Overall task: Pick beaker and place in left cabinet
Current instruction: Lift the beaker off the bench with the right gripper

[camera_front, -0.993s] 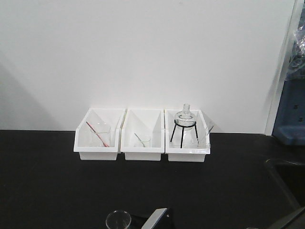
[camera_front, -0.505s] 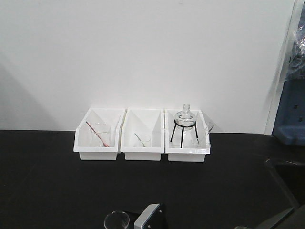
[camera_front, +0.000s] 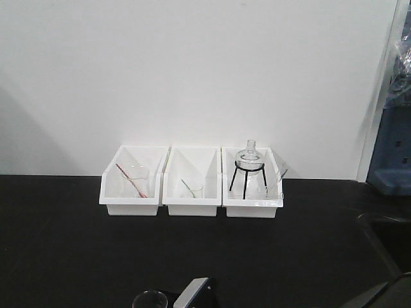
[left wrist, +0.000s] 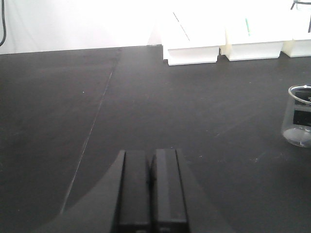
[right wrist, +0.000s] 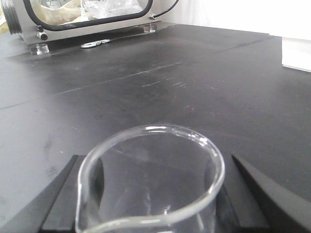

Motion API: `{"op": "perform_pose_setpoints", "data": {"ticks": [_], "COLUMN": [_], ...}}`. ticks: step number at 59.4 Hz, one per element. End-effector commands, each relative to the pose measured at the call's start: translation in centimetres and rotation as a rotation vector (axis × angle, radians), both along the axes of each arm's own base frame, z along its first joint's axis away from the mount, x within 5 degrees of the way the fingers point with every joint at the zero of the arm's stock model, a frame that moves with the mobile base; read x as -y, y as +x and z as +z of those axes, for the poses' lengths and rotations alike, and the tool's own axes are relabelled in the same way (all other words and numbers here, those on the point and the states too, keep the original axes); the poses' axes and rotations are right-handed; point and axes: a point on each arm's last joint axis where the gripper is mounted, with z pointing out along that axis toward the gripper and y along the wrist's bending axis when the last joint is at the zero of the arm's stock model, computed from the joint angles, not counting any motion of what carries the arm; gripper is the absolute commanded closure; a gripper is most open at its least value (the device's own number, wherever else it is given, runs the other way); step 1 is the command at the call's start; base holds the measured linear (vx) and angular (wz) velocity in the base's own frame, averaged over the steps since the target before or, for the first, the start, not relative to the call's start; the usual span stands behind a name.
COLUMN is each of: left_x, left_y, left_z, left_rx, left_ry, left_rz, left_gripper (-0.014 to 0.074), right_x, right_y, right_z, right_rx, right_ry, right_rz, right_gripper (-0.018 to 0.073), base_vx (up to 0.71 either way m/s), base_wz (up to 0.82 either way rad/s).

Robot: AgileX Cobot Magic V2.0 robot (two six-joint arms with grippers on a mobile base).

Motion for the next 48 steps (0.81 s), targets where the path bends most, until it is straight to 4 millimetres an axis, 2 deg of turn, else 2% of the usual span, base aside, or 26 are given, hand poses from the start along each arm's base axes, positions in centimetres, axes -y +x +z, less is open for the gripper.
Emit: {"op": "perform_pose_setpoints", "data": {"ticks": [1, 9, 18, 29, 30, 43, 48], "left_x": [0.1, 0.1, 0.1, 0.1, 0.1, 0.1, 0.1], "left_y": [0.0, 0.0, 0.0, 0.0, 0.0, 0.0, 0.0], "left_z": [1.2, 1.2, 1.2, 1.2, 1.2, 1.2, 1.2], "left_rx": [0.103, 0.103, 0.103, 0.103, 0.103, 0.103, 0.103], "left_ry": [-0.009, -0.009, -0.009, -0.009, -0.009, -0.009, -0.009], "left_rz": [-0.013, -0.013, -0.013, -0.013, -0.013, -0.013, -0.013], "left_gripper": [0.0593, 0.0593, 0.0593, 0.0593, 0.0593, 0.0593, 0.0593], "right_x": [-0.4, -0.4, 0.0, 2.2, 4.9, 12.1, 14.9], "right_y": [0.4, 0.3, 0.1, -1.0, -2.1, -4.5, -6.1], "right_z": [4.3, 5.9, 8.9, 12.6, 15.0, 19.8, 21.7], "right_rx": [0.112, 0.035, 0.003, 0.020, 0.039, 0.070, 0.086], "right_ry": [0.110, 0.064, -0.074, -0.169, -0.177, -0.185, -0.190], "right_rz": [0.027, 0.058, 0.038, -0.052, -0.117, -0.333, -0.437], "right_gripper": [0.0566, 0.0564, 0.0564, 0.0564, 0.0564, 0.0564, 0.0564], "base_vx": [0.00, 0.00, 0.00, 0.00, 0.00, 0.00, 0.00], "base_wz": [0.00, 0.00, 0.00, 0.00, 0.00, 0.00, 0.00]}}
